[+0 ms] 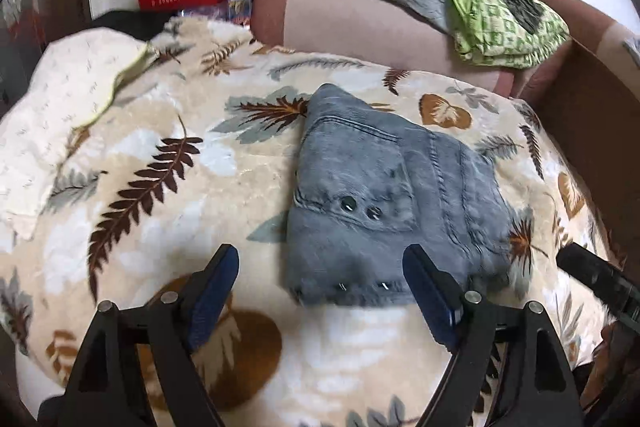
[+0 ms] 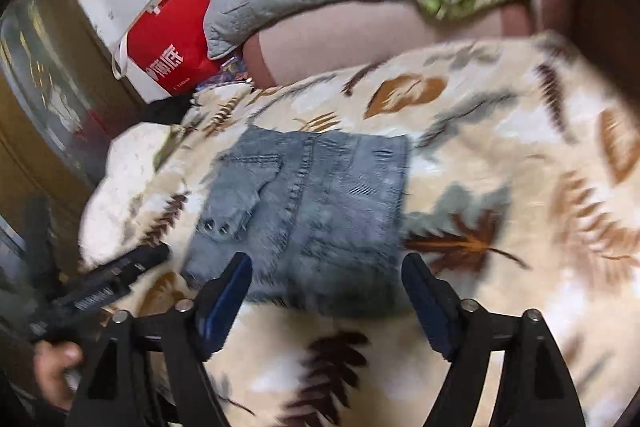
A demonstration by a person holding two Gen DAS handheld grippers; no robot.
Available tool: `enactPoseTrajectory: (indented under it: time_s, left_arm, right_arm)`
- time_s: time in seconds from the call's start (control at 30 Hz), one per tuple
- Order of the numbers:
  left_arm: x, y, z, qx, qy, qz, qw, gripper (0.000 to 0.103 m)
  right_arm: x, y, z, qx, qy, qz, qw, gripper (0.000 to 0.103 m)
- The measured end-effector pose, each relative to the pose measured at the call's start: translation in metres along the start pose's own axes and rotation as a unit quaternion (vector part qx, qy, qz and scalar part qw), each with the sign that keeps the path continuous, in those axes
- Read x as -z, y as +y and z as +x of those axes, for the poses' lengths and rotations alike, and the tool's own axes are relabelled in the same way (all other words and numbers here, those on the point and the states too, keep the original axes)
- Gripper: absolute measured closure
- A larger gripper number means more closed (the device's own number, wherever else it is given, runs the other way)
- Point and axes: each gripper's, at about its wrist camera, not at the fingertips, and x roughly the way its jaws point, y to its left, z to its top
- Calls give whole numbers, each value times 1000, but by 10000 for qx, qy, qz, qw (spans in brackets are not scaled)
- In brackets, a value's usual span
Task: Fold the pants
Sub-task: 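Release the folded jeans and lift both grippers away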
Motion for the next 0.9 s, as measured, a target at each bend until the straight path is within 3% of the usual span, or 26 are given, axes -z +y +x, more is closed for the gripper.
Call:
enactPoseTrajectory:
  time_s: [0.1, 0.23, 0.57, 0.7, 0.9]
  left_arm:
    - [16, -17, -15, -200, -53, 215, 9996, 18]
    - [31, -32, -27, -139, -8, 321, 9994, 18]
    - [35, -45, -55, -248, -221, 289, 9990, 18]
    - [31, -37, -60, -114, -307, 67, 9994, 16]
    - [24, -37, -50, 211, -126, 4, 9997, 9]
  right_arm:
    - [30, 3, -16, 562, 39, -206, 9982, 16]
    - [49, -7, -33, 871, 68, -152, 9961, 16]
    - [50, 5, -52, 1091, -130, -519, 9926, 16]
    - [48, 12, -51, 1228, -106, -771, 9894, 16]
    - [46, 19, -53, 1347, -154, -985, 9859, 16]
